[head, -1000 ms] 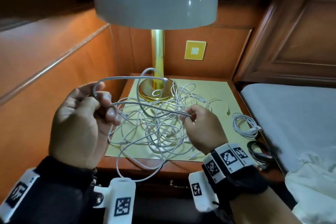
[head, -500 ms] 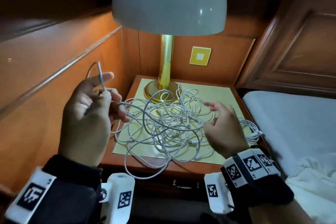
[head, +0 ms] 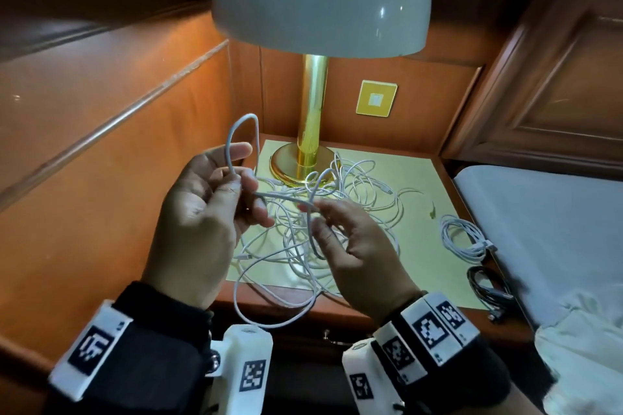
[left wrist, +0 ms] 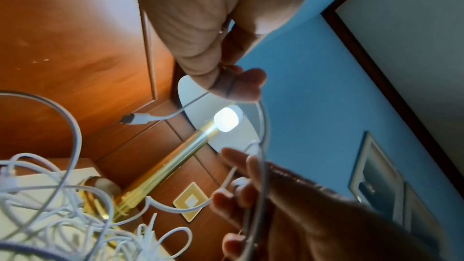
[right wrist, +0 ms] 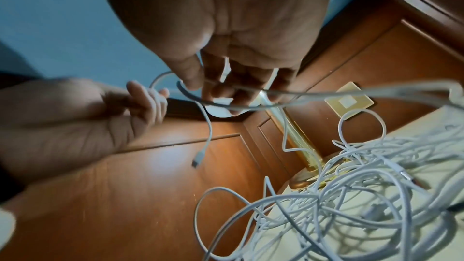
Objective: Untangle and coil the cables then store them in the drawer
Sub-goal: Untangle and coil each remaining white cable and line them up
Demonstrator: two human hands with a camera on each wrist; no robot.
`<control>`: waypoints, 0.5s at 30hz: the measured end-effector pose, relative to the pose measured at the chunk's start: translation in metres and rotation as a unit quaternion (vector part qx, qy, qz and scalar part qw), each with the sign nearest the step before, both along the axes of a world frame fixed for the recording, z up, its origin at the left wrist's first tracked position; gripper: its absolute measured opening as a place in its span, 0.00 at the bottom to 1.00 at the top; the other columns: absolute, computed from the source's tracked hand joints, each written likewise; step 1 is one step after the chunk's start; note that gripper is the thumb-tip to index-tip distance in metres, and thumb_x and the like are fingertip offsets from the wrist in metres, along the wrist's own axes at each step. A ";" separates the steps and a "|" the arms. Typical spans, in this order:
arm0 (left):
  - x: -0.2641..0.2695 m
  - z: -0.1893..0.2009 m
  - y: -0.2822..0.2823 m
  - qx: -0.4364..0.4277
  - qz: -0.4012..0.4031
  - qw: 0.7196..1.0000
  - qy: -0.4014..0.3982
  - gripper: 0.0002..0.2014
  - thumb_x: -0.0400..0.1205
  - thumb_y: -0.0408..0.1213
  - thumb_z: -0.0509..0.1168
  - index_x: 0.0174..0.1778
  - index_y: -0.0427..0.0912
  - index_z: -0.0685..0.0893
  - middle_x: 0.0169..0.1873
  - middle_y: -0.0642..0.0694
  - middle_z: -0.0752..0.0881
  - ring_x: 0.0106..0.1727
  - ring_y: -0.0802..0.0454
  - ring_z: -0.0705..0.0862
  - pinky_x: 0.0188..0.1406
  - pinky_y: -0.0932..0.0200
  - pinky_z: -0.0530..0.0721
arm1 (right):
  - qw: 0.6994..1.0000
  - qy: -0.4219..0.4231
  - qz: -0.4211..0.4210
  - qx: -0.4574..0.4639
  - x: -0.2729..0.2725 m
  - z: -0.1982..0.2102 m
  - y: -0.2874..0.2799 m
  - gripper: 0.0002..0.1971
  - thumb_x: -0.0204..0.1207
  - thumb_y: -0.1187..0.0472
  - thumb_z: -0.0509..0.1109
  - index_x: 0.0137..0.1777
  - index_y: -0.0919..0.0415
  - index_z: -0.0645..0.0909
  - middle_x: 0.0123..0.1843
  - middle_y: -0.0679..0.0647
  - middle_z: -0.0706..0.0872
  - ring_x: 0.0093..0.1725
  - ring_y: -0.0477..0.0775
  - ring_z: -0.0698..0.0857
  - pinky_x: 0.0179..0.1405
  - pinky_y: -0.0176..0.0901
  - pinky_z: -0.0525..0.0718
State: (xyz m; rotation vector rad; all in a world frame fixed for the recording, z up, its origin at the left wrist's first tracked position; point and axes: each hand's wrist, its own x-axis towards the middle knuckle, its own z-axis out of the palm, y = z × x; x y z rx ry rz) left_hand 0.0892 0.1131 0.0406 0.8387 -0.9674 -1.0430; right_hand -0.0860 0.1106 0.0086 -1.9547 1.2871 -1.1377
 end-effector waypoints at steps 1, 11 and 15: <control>-0.002 -0.001 -0.001 0.005 -0.009 1.000 -0.010 0.10 0.90 0.32 0.56 0.59 0.46 0.82 0.41 0.45 0.82 0.31 0.54 0.84 0.32 0.57 0.86 | 0.999 -0.042 -0.001 -0.007 0.001 0.001 -0.001 0.15 0.80 0.52 0.65 0.60 0.54 0.87 0.49 0.45 0.85 0.49 0.44 0.83 0.51 0.41 0.81; -0.013 -0.013 0.008 0.089 -0.164 0.966 -0.180 0.30 0.67 0.49 0.82 0.64 0.48 0.81 0.41 0.46 0.89 0.36 0.51 0.86 0.35 0.56 0.83 | 0.997 -0.018 -0.067 -0.046 -0.009 0.006 -0.006 0.25 0.75 0.42 0.59 0.70 0.42 0.82 0.45 0.45 0.71 0.51 0.45 0.75 0.57 0.34 0.73; -0.015 -0.012 0.008 0.060 -0.137 0.960 -0.239 0.11 0.74 0.43 0.78 0.51 0.46 0.89 0.34 0.52 0.86 0.29 0.61 0.80 0.30 0.66 0.77 | 0.997 -0.023 -0.056 -0.046 -0.015 0.009 -0.007 0.20 0.79 0.47 0.65 0.70 0.47 0.83 0.43 0.48 0.73 0.45 0.38 0.76 0.47 0.24 0.71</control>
